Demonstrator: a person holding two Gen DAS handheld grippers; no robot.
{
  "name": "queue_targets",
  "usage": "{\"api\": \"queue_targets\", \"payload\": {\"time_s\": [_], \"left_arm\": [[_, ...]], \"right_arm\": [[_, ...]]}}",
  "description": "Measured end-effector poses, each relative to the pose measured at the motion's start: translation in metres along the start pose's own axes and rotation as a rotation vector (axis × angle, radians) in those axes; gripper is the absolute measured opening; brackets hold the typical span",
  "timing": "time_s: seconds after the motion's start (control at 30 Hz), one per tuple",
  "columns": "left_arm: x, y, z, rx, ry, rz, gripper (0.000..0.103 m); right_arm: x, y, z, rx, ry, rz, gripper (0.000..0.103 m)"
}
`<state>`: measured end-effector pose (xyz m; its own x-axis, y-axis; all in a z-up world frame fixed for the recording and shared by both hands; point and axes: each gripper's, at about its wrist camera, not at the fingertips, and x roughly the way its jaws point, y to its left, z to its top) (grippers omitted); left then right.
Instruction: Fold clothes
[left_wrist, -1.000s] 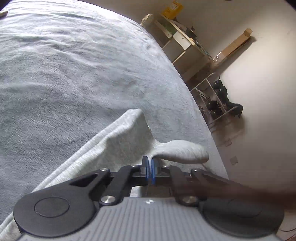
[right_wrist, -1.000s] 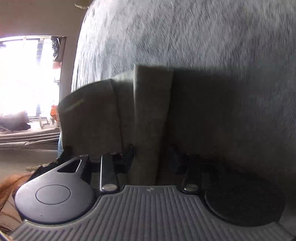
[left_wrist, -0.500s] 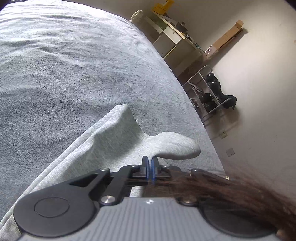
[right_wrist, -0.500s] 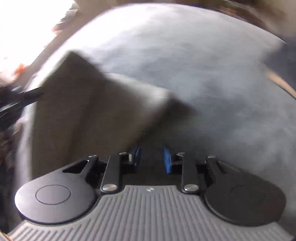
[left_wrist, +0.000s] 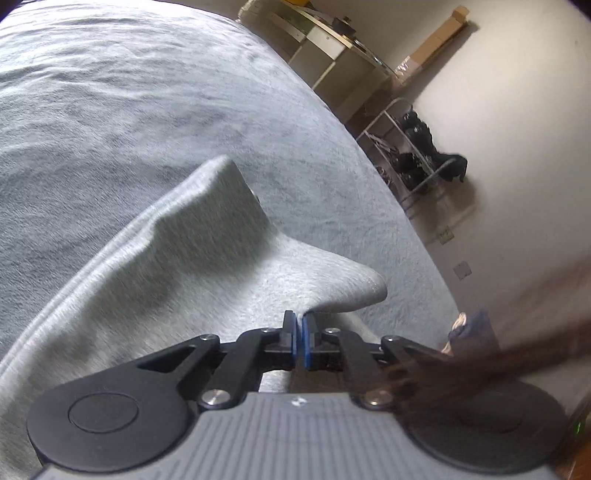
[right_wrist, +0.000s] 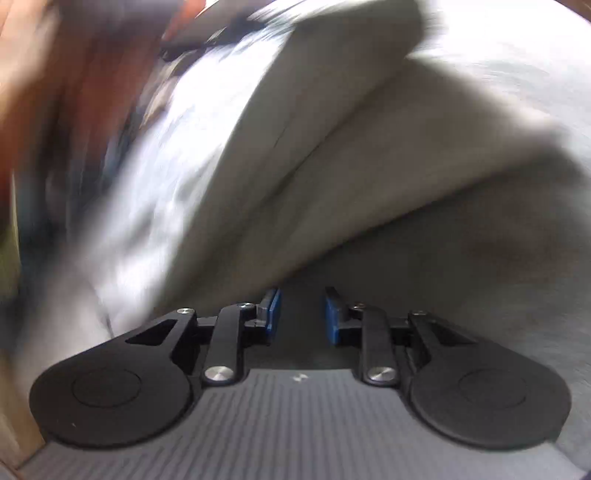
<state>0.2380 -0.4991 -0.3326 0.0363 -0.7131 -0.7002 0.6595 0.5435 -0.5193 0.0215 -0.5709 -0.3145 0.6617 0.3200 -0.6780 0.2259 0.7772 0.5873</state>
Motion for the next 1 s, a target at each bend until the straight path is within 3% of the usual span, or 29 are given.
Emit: {"api": "queue_targets", "payload": {"time_s": [0.07, 0.17, 0.23, 0.3, 0.4, 0.5, 0.53, 0.87, 1.0], "left_arm": [[0.009, -0.007, -0.008, 0.043, 0.015, 0.008, 0.005], [0.022, -0.018, -0.018, 0.107, 0.037, 0.017, 0.005], [0.029, -0.025, -0.024, 0.151, 0.047, 0.02, 0.005], [0.035, -0.032, -0.03, 0.194, 0.056, 0.025, 0.005], [0.042, -0.041, -0.038, 0.255, 0.073, 0.04, 0.005], [0.045, -0.051, -0.045, 0.307, 0.084, 0.047, 0.005], [0.045, -0.055, -0.048, 0.326, 0.084, 0.044, 0.005], [0.046, -0.087, -0.074, 0.469, 0.135, 0.003, 0.004], [0.043, -0.09, -0.08, 0.461, 0.143, -0.005, 0.004]], "right_arm": [[-0.014, -0.032, 0.028, 0.233, -0.105, 0.046, 0.028], [-0.029, -0.079, 0.067, 0.565, -0.243, 0.119, 0.047], [-0.02, -0.103, 0.081, 0.705, -0.253, 0.162, 0.052], [-0.013, -0.114, 0.088, 0.768, -0.229, 0.131, 0.052], [-0.007, -0.116, 0.09, 0.748, -0.214, 0.087, 0.05], [-0.001, -0.118, 0.092, 0.727, -0.2, 0.043, 0.011], [-0.002, -0.118, 0.092, 0.715, -0.204, 0.029, 0.005], [-0.029, -0.097, 0.092, 0.448, -0.232, -0.092, 0.003], [-0.024, -0.117, 0.094, 0.386, -0.243, -0.138, 0.003]]}}
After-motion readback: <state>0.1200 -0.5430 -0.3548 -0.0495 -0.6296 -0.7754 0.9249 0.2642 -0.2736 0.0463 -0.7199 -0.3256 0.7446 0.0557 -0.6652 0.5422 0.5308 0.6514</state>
